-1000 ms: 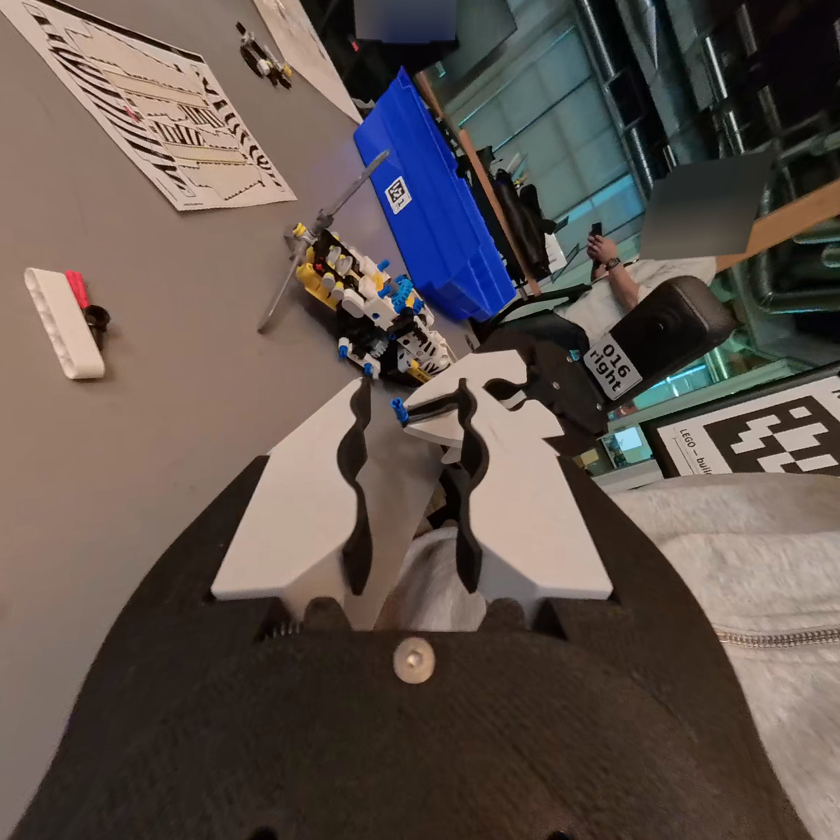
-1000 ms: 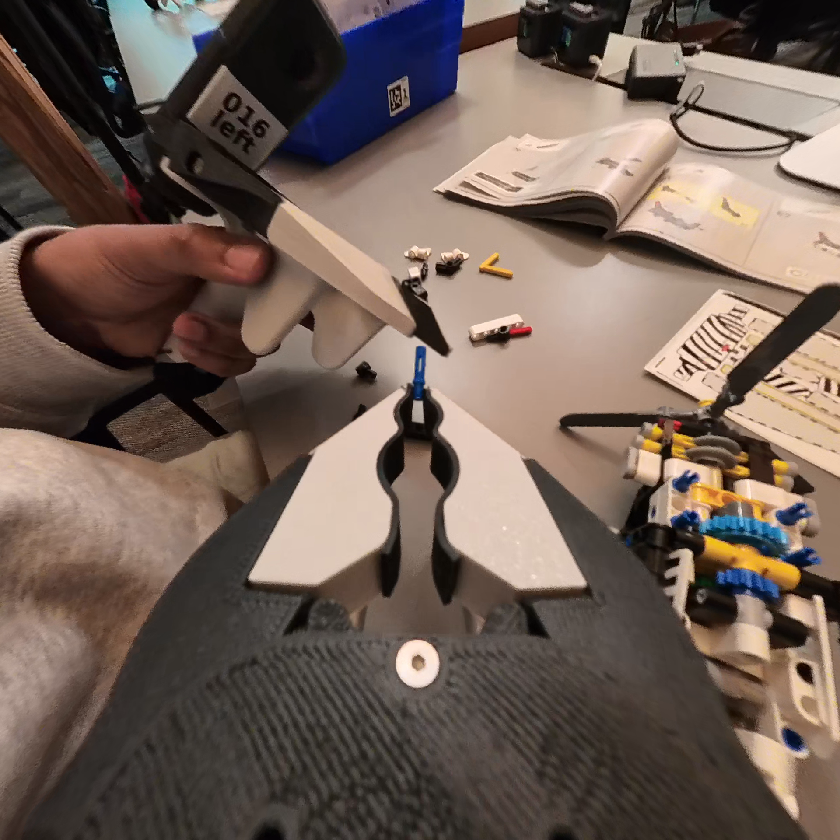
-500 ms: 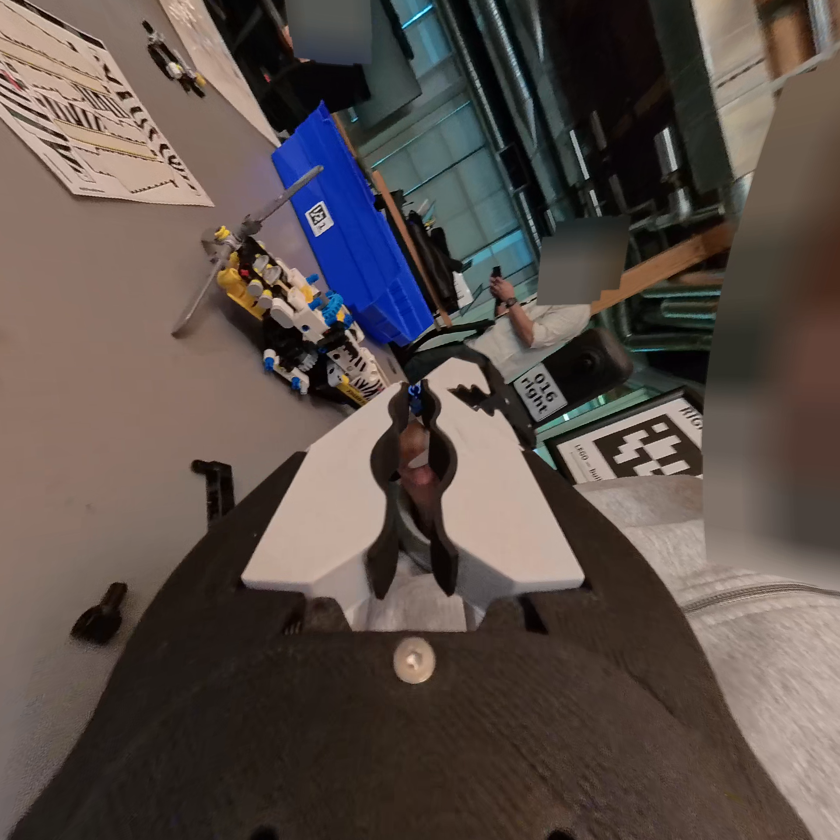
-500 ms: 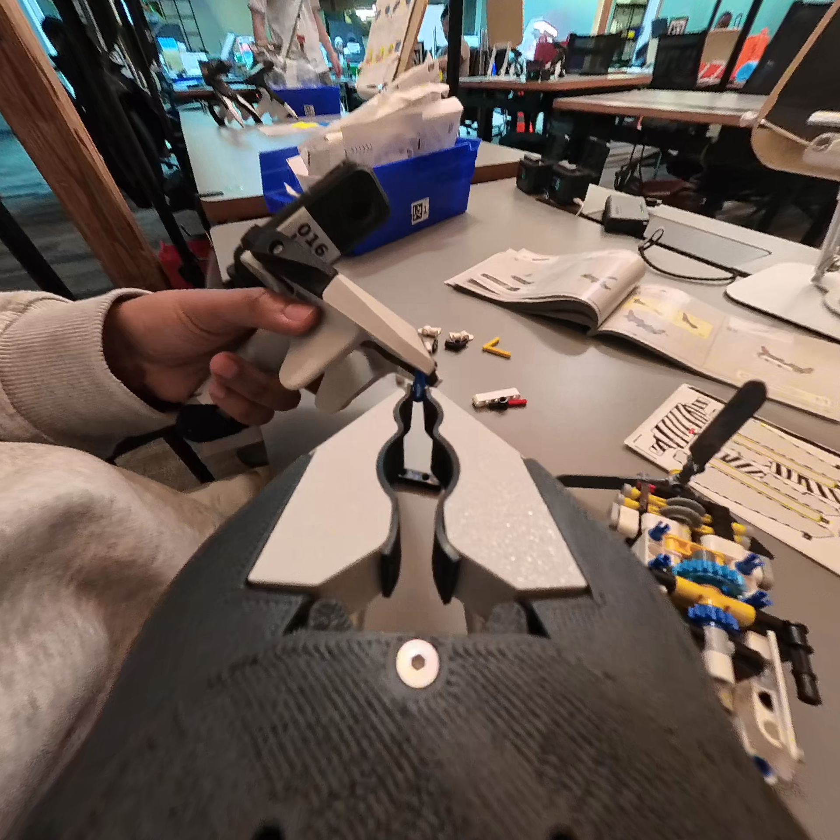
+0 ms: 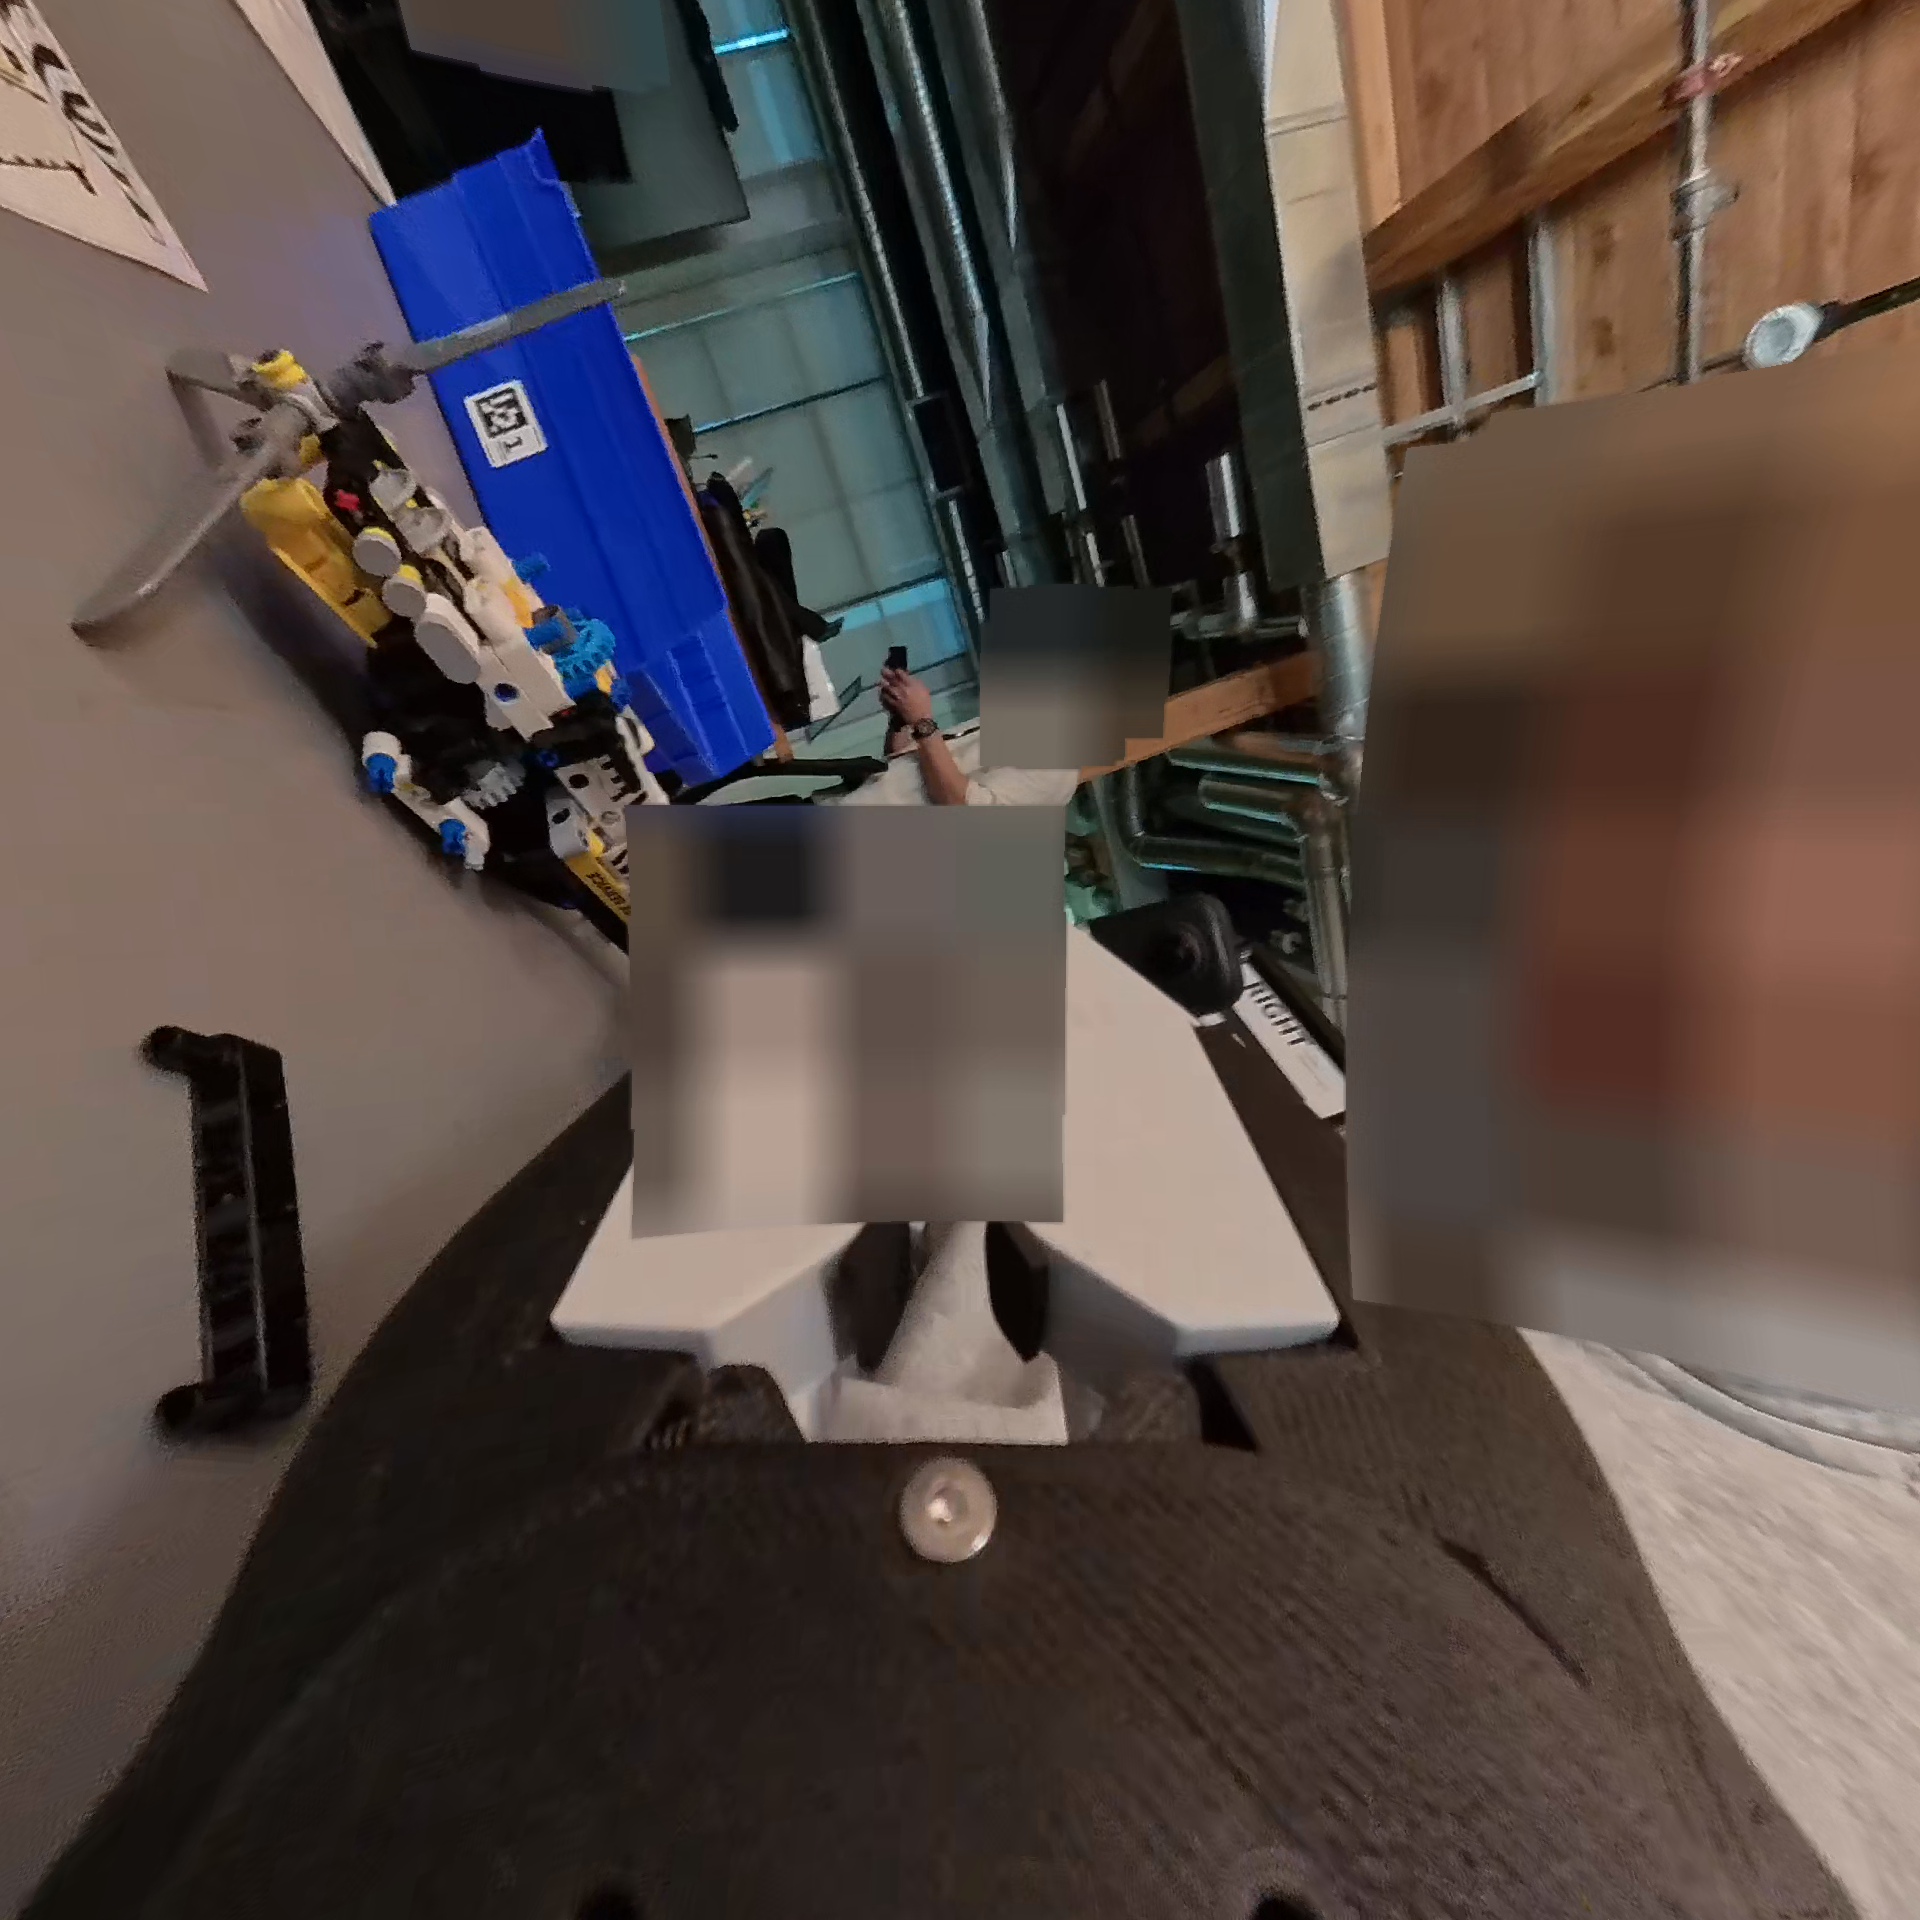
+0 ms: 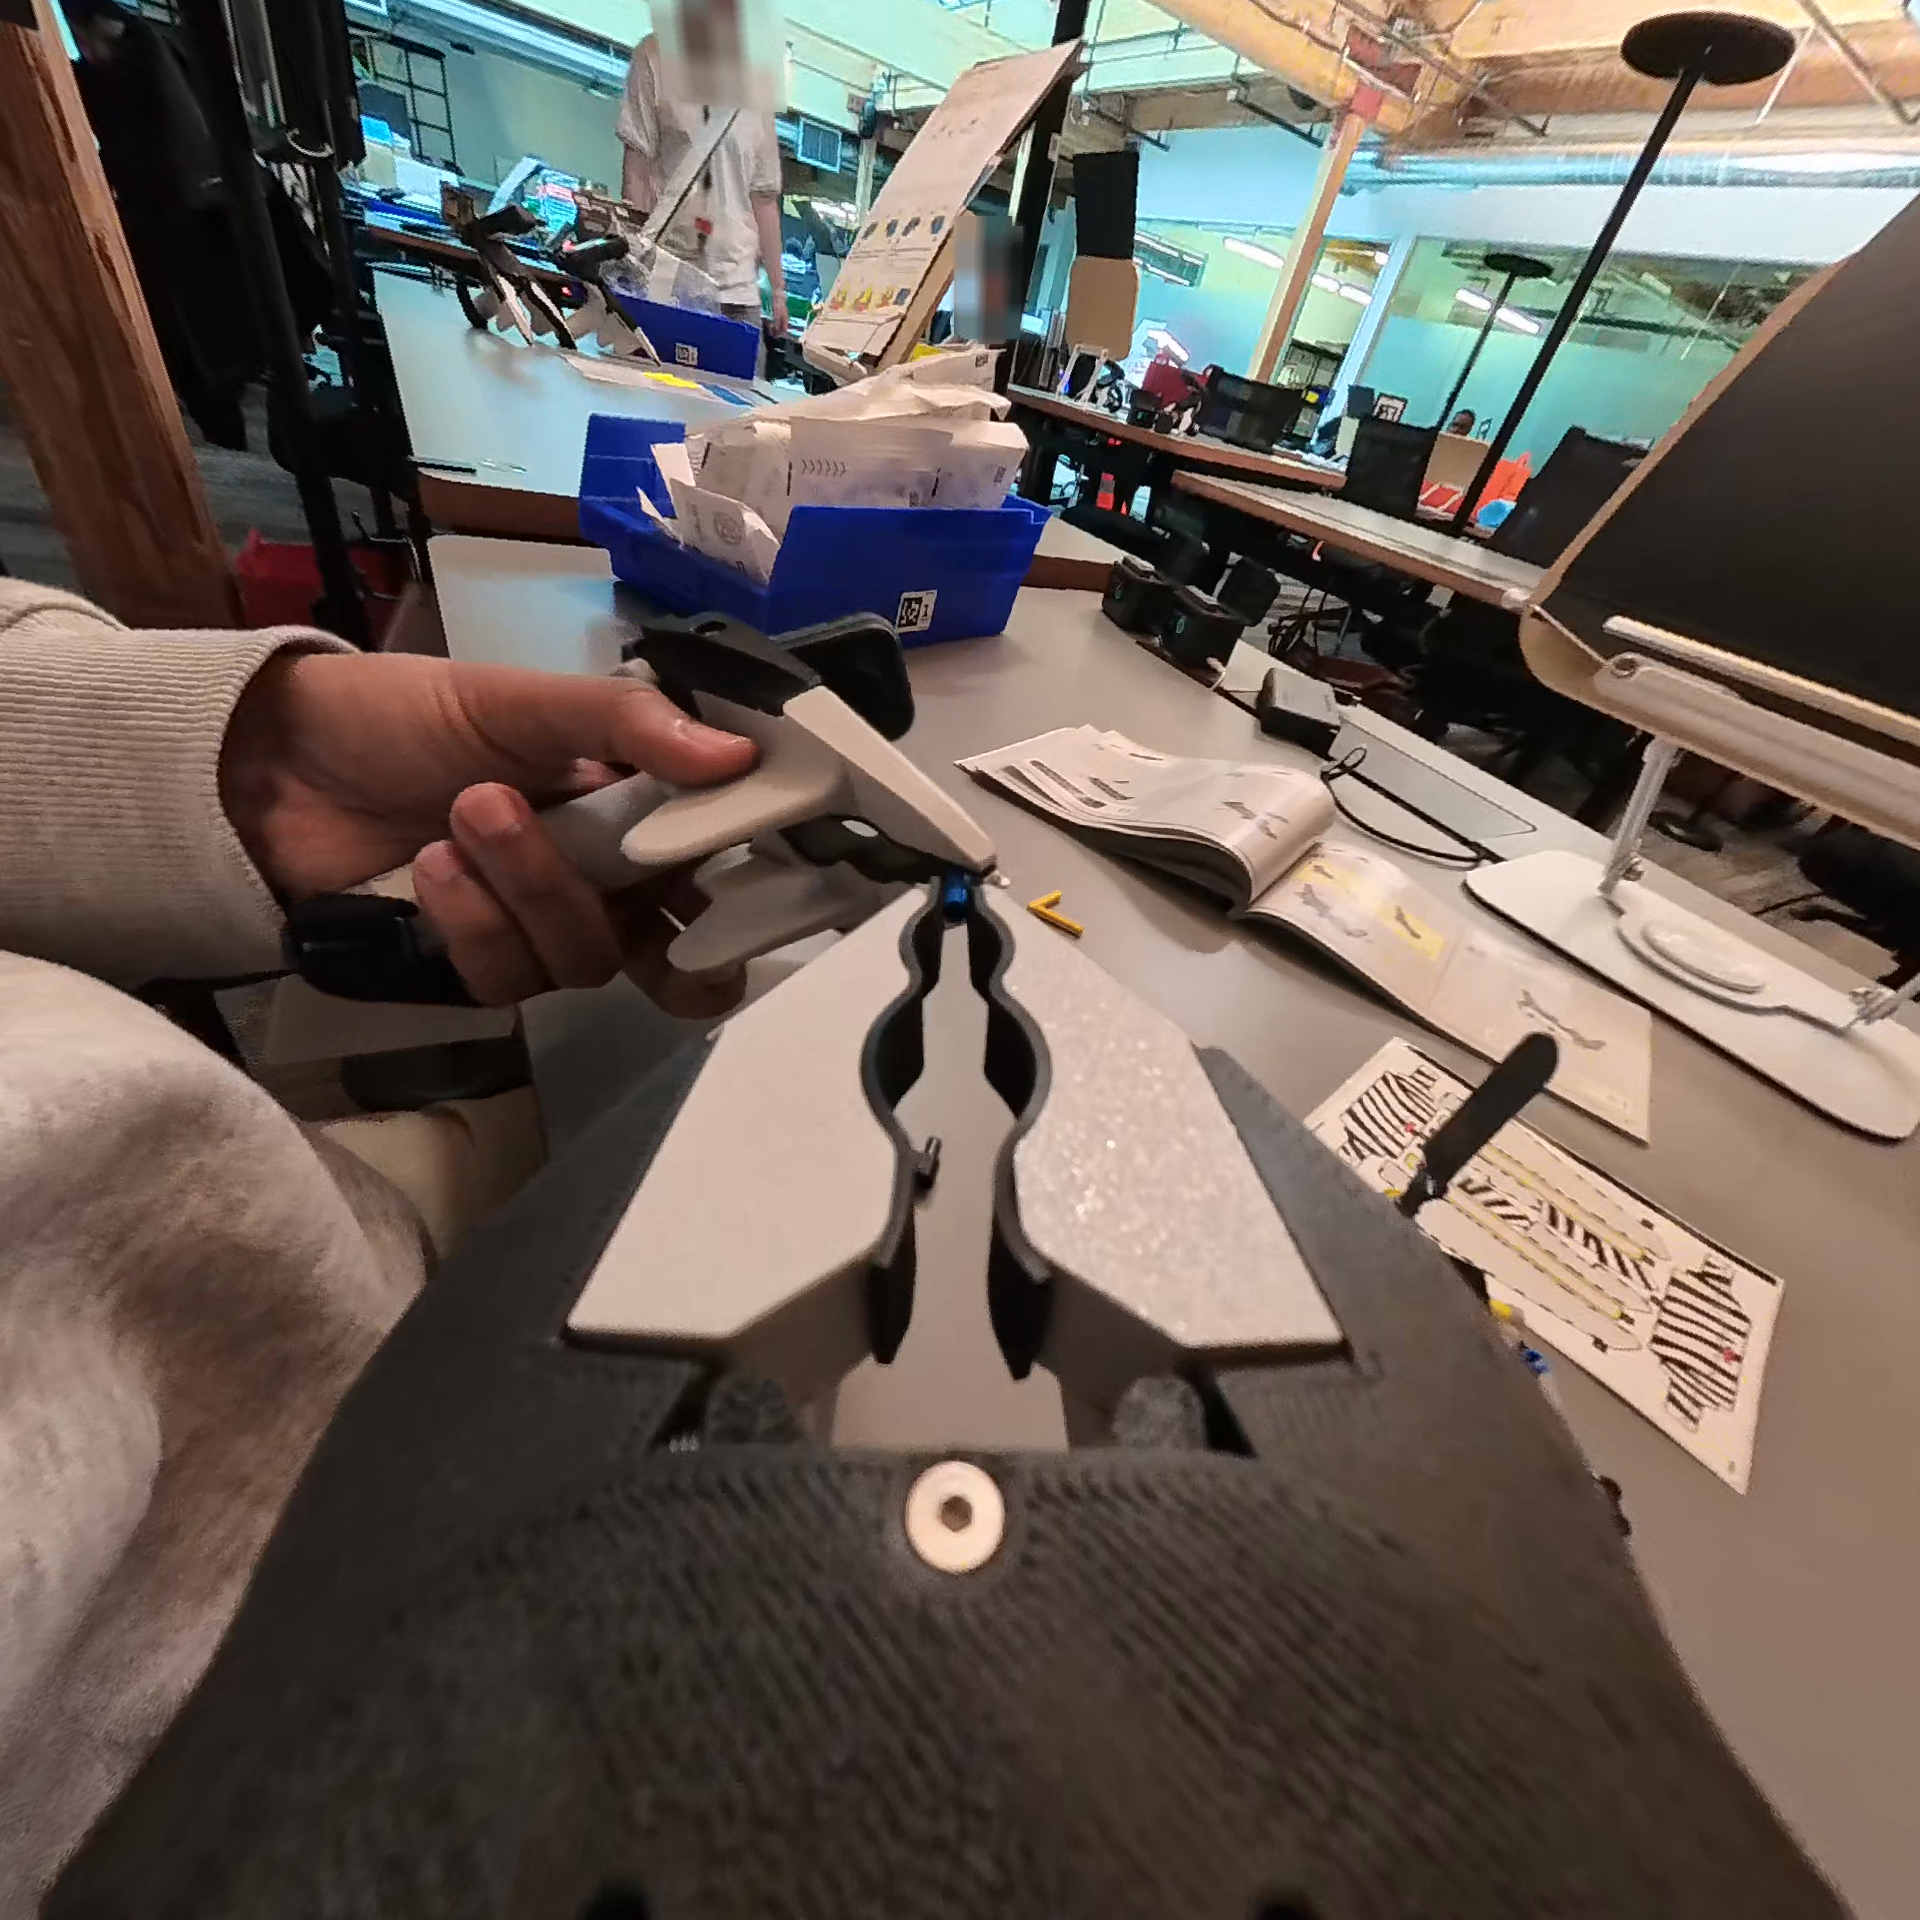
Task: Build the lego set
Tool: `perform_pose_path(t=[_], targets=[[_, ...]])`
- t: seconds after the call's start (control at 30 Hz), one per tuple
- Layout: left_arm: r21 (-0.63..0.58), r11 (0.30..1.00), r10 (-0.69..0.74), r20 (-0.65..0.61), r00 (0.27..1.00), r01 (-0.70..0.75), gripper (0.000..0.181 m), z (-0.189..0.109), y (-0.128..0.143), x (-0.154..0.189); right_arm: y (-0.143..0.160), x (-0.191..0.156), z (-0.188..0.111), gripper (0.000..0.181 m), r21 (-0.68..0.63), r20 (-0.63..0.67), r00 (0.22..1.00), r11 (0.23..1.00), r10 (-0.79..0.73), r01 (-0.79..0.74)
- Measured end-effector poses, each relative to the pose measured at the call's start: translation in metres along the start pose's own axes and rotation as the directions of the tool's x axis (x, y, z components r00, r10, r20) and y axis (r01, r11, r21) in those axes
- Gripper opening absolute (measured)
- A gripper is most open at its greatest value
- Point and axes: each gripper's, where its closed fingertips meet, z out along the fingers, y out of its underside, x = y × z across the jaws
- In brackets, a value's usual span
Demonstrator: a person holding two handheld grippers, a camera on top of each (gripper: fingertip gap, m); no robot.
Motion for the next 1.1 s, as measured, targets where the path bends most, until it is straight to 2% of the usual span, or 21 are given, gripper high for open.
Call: perform_pose_path(t=[0.03,0.1,0.13,0.2,0.27,0.3,0.37,0.43,0.5,0.6,0.7,0.73,0.8,0.9,0.97,1.1], targets=[[-0.013,1.0,0.028,0.042,0.999,-0.027,0.006,0.0,0.001,-0.004,0.002,0.003,0.0,0.002,-0.007,-0.007,1.0,1.0,0.022,-0.022],[-0.061,0.987,0.154,0.177,0.972,-0.146,0.012,-0.002,0.001,-0.014,0.003,0.021,-0.004,0.002,0.0,-0.071,0.991,0.994,0.109,-0.109],[-0.094,0.971,0.238,0.267,0.934,-0.22,0.022,-0.006,-0.001,-0.021,0.002,0.031,-0.009,0.001,0.019,-0.096,0.983,0.988,0.157,-0.156],[-0.216,0.909,0.416,0.441,0.795,-0.356,0.031,-0.018,-0.002,-0.038,0.004,0.048,-0.017,0.001,0.026,-0.125,0.961,0.97,0.245,-0.243],[-0.408,0.823,0.566,0.545,0.618,-0.395,0.032,-0.033,0.006,-0.06,0.009,0.057,-0.021,0.001,0.016,-0.146,0.947,0.958,0.285,-0.286],[-0.493,0.784,0.618,0.567,0.545,-0.376,0.032,-0.039,0.013,-0.07,0.011,0.059,-0.021,0.001,0.009,-0.149,0.944,0.955,0.294,-0.296],[-0.614,0.716,0.693,0.567,0.446,-0.332,0.035,-0.048,0.025,-0.087,0.014,0.057,-0.019,0.001,-0.002,-0.141,0.941,0.951,0.307,-0.31],[-0.686,0.664,0.743,0.566,0.357,-0.297,0.036,-0.057,0.03,-0.101,0.017,0.053,-0.015,0.001,-0.019,-0.131,0.94,0.947,0.315,-0.32],[-0.702,0.642,0.765,0.559,0.32,-0.309,0.028,-0.057,0.028,-0.103,0.021,0.05,-0.013,0.002,-0.046,-0.123,0.94,0.945,0.317,-0.325],[-0.697,0.654,0.755,0.576,0.312,-0.296,0.01,-0.058,0.025,-0.106,0.025,0.046,-0.01,0.002,-0.088,-0.108,0.94,0.938,0.325,-0.334],[-0.638,0.703,0.71,0.61,0.35,-0.314,0.006,-0.056,0.02,-0.105,0.026,0.044,-0.009,0.002,-0.093,-0.093,0.935,0.932,0.342,-0.35],[-0.596,0.734,0.678,0.624,0.388,-0.326,0.006,-0.053,0.017,-0.103,0.027,0.043,-0.008,0.002,-0.1,-0.09,0.933,0.929,0.348,-0.356],[-0.472,0.817,0.576,0.633,0.517,-0.331,0.006,-0.046,0.014,-0.094,0.032,0.042,-0.006,0.002,-0.128,-0.091,0.931,0.922,0.355,-0.364],[-0.287,0.911,0.411,0.591,0.694,-0.296,0.006,-0.039,0.005,-0.081,0.052,0.037,-0.001,0.002,-0.241,-0.101,0.94,0.909,0.325,-0.34],[-0.227,0.929,0.37,0.576,0.728,-0.293,0.006,-0.04,-0.001,-0.077,0.062,0.03,0.003,0.002,-0.302,-0.097,0.955,0.906,0.28,-0.297],[-0.208,0.931,0.363,0.581,0.729,-0.299,0.006,-0.043,-0.004,-0.078,0.069,0.014,0.012,0.002,-0.359,-0.066,0.978,0.91,0.197,-0.207]])
